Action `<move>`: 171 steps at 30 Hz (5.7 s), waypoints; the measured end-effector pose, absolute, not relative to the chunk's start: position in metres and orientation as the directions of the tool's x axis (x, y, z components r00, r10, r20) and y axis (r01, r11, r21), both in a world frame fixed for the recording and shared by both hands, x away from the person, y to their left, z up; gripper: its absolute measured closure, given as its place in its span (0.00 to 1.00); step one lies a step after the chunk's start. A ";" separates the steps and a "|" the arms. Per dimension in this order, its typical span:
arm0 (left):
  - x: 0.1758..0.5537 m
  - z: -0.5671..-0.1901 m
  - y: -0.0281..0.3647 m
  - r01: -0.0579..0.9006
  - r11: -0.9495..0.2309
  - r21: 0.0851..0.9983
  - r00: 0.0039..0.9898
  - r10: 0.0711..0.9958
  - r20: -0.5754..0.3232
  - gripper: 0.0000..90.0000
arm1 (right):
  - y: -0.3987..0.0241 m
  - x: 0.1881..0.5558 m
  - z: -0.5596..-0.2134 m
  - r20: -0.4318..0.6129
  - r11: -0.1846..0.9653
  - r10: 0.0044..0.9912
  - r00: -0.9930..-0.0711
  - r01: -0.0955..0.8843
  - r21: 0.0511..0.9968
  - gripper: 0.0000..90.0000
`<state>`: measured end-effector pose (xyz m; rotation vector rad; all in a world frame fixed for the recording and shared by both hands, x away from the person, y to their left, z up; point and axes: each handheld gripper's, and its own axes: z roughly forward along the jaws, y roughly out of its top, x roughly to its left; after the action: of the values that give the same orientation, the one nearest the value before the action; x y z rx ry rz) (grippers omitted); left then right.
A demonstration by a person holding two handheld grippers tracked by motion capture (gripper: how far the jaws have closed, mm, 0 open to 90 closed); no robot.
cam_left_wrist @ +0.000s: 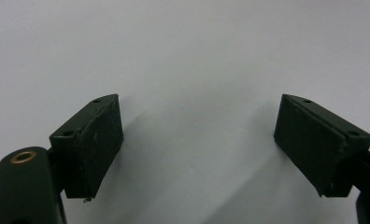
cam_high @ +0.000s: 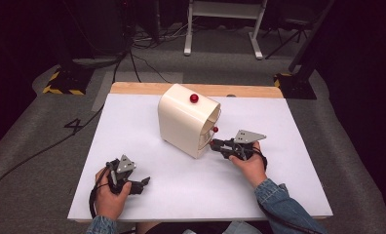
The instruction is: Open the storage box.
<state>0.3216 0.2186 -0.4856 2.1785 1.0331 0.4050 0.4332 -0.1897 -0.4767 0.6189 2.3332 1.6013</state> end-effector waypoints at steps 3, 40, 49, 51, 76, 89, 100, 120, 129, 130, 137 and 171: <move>0.322 -0.486 0.219 0.558 -0.451 0.697 0.635 0.772 -0.010 0.18 | -0.190 0.433 -0.476 0.032 0.312 0.473 -0.880 0.202 0.929 0.82; 0.322 -0.486 0.219 0.562 -0.448 0.696 0.637 0.771 -0.018 0.17 | -0.258 0.389 -0.469 0.056 0.323 0.503 -0.862 0.248 0.913 0.82; 0.322 -0.486 0.219 0.562 -0.447 0.696 0.637 0.771 -0.020 0.17 | -0.265 0.384 -0.472 0.062 0.333 0.514 -0.856 0.265 0.905 0.82; 0.322 -0.486 0.219 0.562 -0.447 0.696 0.637 0.770 -0.020 0.17 | -0.266 0.384 -0.474 0.063 0.341 0.515 -0.855 0.272 0.900 0.82; 0.322 -0.486 0.219 0.562 -0.447 0.696 0.637 0.770 -0.020 0.17 | -0.273 0.383 -0.417 0.052 0.329 0.534 -0.844 0.264 0.907 0.60; 0.322 -0.486 0.219 0.562 -0.447 0.696 0.638 0.770 -0.021 0.17 | -0.235 0.400 -0.379 0.013 0.322 0.493 -0.870 0.196 0.926 0.59; 0.322 -0.486 0.219 0.560 -0.449 0.696 0.638 0.770 -0.017 0.17 | -0.213 0.420 -0.384 0.019 0.330 0.470 -0.882 0.196 0.923 0.63; 0.322 -0.486 0.219 0.558 -0.452 0.696 0.639 0.769 -0.014 0.17 | -0.189 0.433 -0.398 -0.021 0.331 0.455 -0.890 0.147 0.932 0.83; 0.322 -0.486 0.219 0.558 -0.451 0.696 0.639 0.769 -0.014 0.17 | -0.197 0.426 -0.396 -0.037 0.340 0.459 -0.887 0.137 0.931 0.83; 0.322 -0.486 0.219 0.558 -0.451 0.696 0.639 0.769 -0.014 0.17 | -0.199 0.424 -0.395 -0.036 0.341 0.461 -0.887 0.139 0.930 0.83; 0.322 -0.486 0.219 0.558 -0.450 0.697 0.639 0.769 -0.015 0.17 | -0.215 0.413 -0.391 -0.061 0.363 0.465 -0.883 0.127 0.923 0.83; 0.321 -0.486 0.218 0.555 -0.453 0.698 0.638 0.770 -0.006 0.18 | -0.256 0.395 -0.399 -0.018 0.352 0.469 -0.883 0.168 0.921 0.79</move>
<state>0.3212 0.2184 -0.4858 2.1782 1.0279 0.4098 0.3948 -0.2557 -0.3992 0.5681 2.3394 1.5429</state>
